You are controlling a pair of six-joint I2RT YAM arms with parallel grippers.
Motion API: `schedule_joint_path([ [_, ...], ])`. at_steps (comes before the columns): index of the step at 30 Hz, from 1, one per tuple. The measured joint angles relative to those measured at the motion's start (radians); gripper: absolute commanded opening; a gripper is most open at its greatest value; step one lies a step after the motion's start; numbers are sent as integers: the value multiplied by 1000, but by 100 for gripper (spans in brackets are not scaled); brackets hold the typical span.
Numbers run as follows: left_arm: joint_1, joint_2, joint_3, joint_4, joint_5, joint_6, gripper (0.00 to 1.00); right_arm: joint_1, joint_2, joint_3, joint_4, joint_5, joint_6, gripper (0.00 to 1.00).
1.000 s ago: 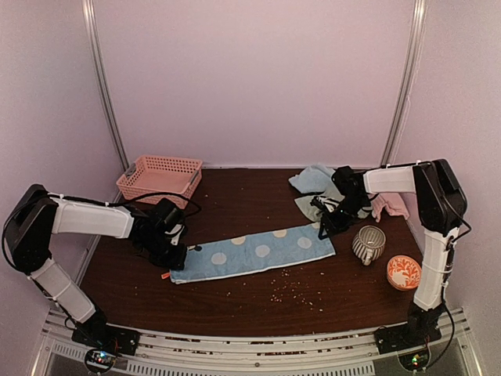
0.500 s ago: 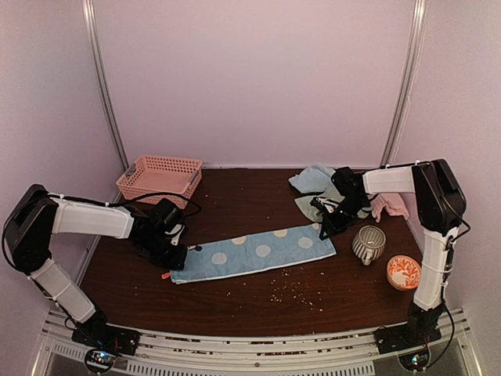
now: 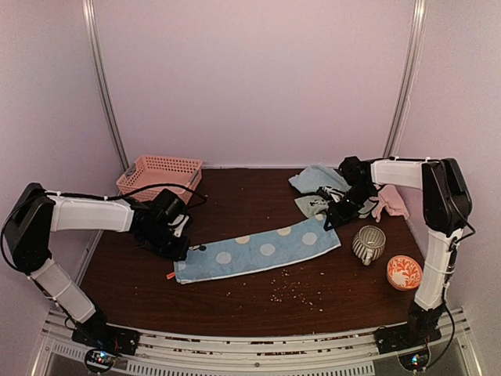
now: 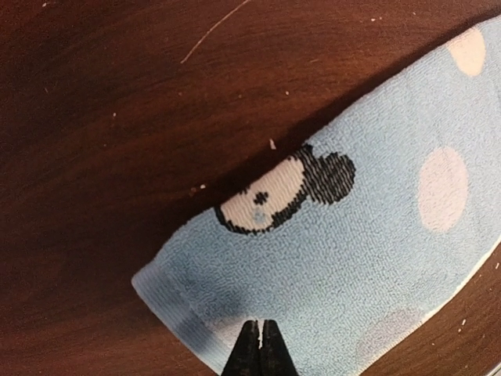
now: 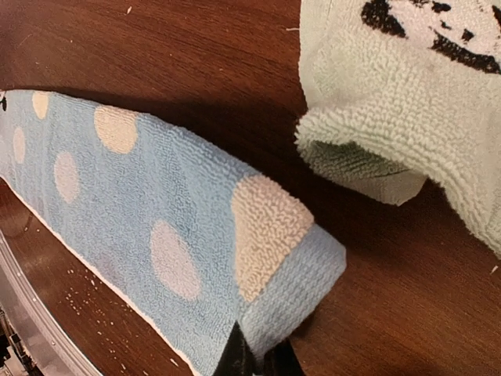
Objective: Roll the towels
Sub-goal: Pick up the towel from the center of the board, then fold the towel at the center of the board.
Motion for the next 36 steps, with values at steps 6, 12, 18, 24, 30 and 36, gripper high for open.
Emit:
schedule_joint_path([
  [6, 0, 0, 7, -6, -11, 14, 1, -38, -1, 125, -87, 21, -26, 0],
  [12, 0, 6, 7, -5, -16, 18, 1, -66, 9, 240, -154, 23, -60, 0],
  [18, 0, 30, 7, -4, -13, 19, 0, -20, 61, 322, -204, -16, -65, 0],
  [24, 0, 50, 7, 5, -2, 19, 0, 85, 111, 365, -227, -117, -69, 0],
  [30, 0, 77, 6, 25, 3, 19, 0, 190, 188, 409, -245, -249, -79, 0],
  [36, 0, 87, -1, 55, 9, 18, 0, 272, 243, 410, -250, -329, -76, 0],
])
